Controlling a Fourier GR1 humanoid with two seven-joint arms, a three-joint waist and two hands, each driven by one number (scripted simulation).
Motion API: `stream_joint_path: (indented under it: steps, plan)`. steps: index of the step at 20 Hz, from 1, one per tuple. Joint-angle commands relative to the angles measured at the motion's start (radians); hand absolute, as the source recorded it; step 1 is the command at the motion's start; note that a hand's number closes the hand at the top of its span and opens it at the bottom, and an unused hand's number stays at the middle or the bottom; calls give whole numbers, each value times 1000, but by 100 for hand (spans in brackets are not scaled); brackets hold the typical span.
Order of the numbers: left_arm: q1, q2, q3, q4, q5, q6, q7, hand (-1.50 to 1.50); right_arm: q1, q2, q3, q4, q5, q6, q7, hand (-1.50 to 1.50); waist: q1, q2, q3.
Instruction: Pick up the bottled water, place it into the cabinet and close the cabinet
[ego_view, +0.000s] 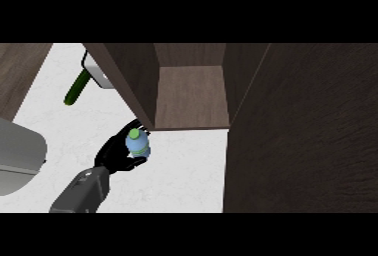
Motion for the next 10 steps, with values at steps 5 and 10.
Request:
stream_joint_path:
  steps: [5, 10]
  plan:
    - [5, -42, -11, -42, -5, -101, -72, 150, -18, 17, 12, -15, 18, -31, 17, -150, 11, -6, 0]
    - [10, -66, -21, -66, -25, -33, -112, 150, -36, -2, -9, 28, 0, -4, 3, -150, 8, -4, 0]
